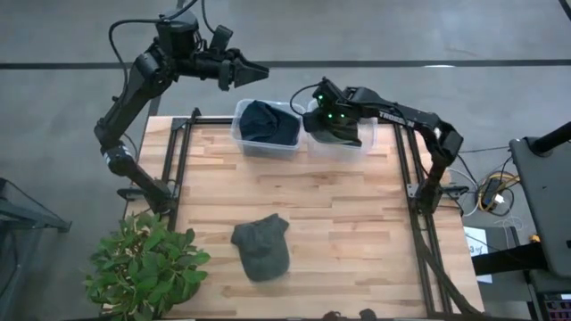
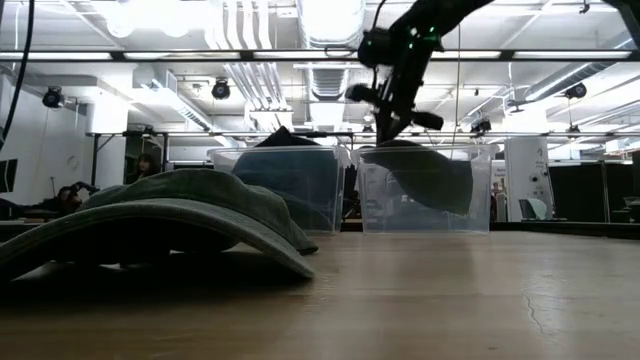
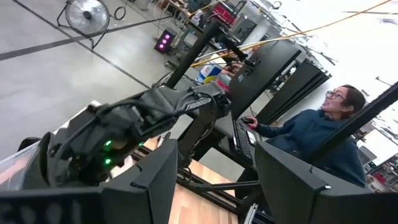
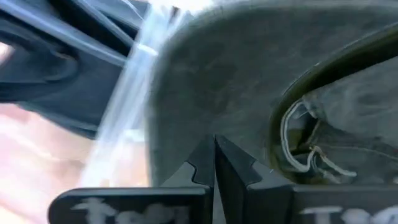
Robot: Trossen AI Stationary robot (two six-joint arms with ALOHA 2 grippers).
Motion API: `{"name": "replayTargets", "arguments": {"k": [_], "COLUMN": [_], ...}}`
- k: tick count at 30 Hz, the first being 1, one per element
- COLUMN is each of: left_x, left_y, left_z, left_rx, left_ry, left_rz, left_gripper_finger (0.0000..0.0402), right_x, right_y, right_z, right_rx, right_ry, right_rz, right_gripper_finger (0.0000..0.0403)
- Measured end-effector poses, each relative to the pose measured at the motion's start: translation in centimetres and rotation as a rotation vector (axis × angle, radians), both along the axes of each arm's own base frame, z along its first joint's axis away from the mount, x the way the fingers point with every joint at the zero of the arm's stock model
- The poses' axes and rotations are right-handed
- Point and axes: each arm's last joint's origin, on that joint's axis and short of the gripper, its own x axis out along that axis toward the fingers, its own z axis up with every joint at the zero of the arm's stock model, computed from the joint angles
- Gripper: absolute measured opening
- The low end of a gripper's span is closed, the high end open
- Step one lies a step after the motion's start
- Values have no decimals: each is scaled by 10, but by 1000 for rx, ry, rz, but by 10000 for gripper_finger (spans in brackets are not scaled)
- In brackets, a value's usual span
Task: Pick & Place hat
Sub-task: Put the right gray cap into the right transparent bin, then put the gray cap into the right transparent bin
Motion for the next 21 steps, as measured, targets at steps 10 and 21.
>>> {"name": "replayTargets", "arguments": {"k": [10,21], "left_x": [0,0], "left_y": [0,1], "left_z": [-1,-1], "left_rx": [-9,-7], "left_ry": [8,8], "left_rz": [15,23], "left_gripper_finger": [206,206], "right_x": [16,0], "right_y": [-13,-3], "right_z": [-50,-7], "right_rx": [102,1], "right_ry": [106,49], "right_rz": [59,57], "right_gripper_finger": [8,8]}}
